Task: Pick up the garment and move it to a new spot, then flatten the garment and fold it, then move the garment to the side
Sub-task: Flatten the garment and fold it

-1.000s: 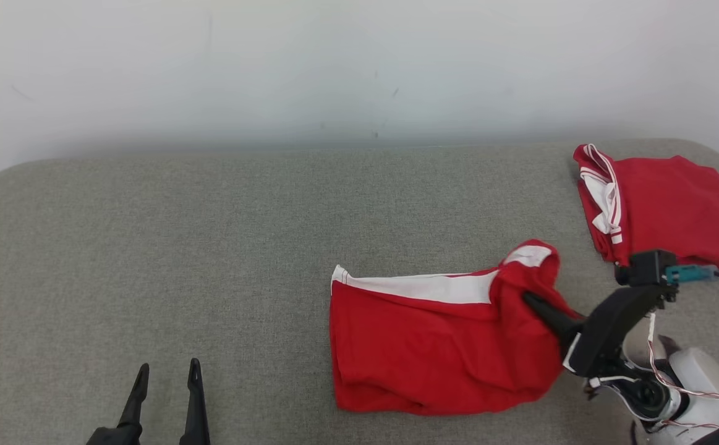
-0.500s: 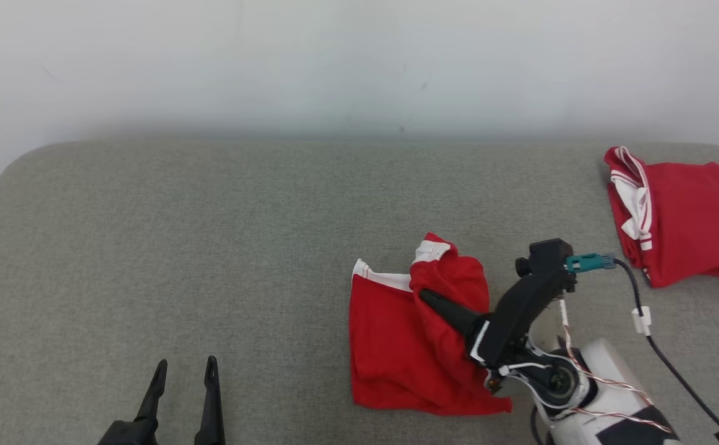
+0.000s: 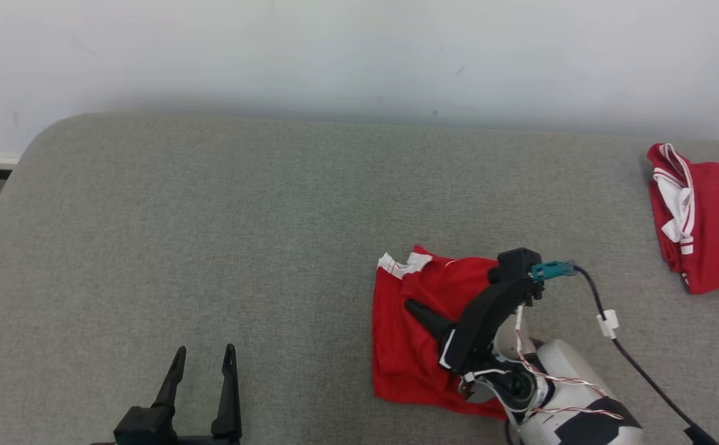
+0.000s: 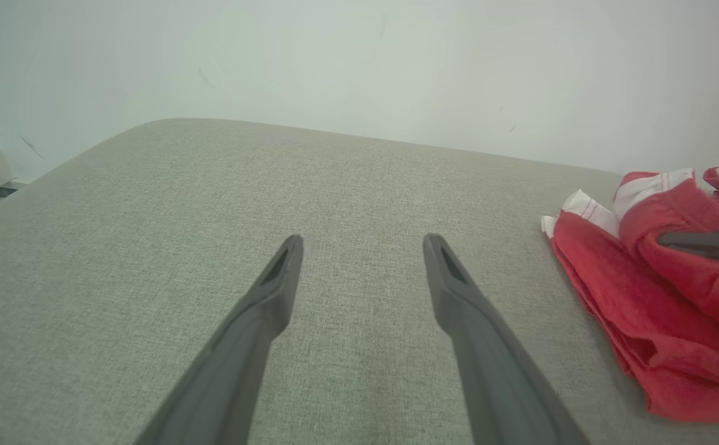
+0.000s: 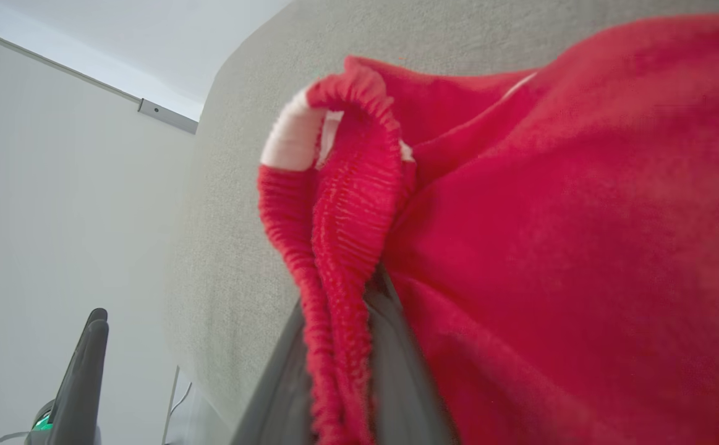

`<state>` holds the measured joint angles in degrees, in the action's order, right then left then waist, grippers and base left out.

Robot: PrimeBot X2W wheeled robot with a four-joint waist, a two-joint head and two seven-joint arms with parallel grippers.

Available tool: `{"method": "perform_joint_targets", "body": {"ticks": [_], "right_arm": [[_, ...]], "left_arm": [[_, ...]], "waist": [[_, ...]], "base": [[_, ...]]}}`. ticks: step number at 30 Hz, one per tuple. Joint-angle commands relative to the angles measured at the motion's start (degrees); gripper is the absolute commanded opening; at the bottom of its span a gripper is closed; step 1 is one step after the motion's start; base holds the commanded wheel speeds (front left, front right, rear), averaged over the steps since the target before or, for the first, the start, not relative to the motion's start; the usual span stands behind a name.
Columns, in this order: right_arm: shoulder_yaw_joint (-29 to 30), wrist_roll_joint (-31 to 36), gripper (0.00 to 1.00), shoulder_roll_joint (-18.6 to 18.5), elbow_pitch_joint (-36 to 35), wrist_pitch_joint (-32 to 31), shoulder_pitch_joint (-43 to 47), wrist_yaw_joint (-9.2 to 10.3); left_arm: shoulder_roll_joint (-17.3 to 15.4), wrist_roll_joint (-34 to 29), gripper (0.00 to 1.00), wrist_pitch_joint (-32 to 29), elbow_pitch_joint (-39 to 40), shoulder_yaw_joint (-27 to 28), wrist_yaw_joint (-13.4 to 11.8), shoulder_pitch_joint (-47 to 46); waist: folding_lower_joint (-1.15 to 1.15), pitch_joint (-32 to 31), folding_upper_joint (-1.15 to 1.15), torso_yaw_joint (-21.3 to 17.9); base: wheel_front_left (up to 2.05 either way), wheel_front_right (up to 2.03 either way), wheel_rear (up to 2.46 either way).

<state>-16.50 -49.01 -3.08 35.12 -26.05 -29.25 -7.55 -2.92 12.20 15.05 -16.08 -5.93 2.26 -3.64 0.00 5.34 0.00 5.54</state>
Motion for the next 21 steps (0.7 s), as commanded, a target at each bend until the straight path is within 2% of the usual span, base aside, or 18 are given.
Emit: {"method": "perform_joint_targets", "body": {"ticks": [1, 9, 10, 11, 12, 17, 21], "right_arm": [[-1.2, -1.1, 0.00, 0.3, 0.7, 1.1, -0.8, 0.12], [-8.4, -0.4, 0.00, 0.3, 6.5, 7.1, -3.6, 0.13], [-9.1, 0.0, 0.36, 0.3, 7.0, 7.8, -3.9, 0.13], [-9.4, 0.1, 0.63, 0.3, 7.4, 8.5, -4.1, 0.13], [-9.7, 0.1, 1.00, 0.3, 7.6, 9.4, -4.3, 0.13], [-10.6, 2.1, 1.00, 0.2, 7.4, 13.6, -5.1, 0.13], [-10.9, 3.6, 1.00, -1.5, 5.3, 17.0, -4.8, 0.13]], "left_arm": [[0.1, 0.2, 1.00, 0.1, -0.2, -0.3, -0.2, -0.5], [0.1, 0.5, 1.00, 0.1, -0.8, -0.9, -0.4, -1.1], [0.1, 0.6, 1.00, 0.1, -0.9, -0.8, -0.5, -1.1], [0.1, 0.6, 1.00, 0.1, -0.9, -0.8, -0.5, -1.0], [0.1, 0.6, 1.00, 0.1, -1.0, -0.8, -0.5, -0.9], [0.1, 0.2, 1.00, 0.1, -0.8, 0.2, -0.9, 0.3], [0.1, -0.2, 1.00, 0.1, -0.5, 0.8, -0.9, 1.2]], "waist": [[0.00, 0.6, 0.00, 0.7], [0.00, 0.8, 0.00, 1.5], [0.00, 0.8, 0.00, 1.6], [0.00, 0.7, 0.00, 1.6], [0.00, 0.6, 0.00, 1.5], [0.00, -0.3, 0.00, 0.8], [0.00, -0.8, 0.00, 0.2]], "base": [[0.00, 0.00, 0.00], [0.00, 0.00, 0.00], [0.00, 0.00, 0.00], [0.00, 0.00, 0.00], [0.00, 0.00, 0.00], [0.00, 0.00, 0.00], [0.00, 0.00, 0.00]]}}
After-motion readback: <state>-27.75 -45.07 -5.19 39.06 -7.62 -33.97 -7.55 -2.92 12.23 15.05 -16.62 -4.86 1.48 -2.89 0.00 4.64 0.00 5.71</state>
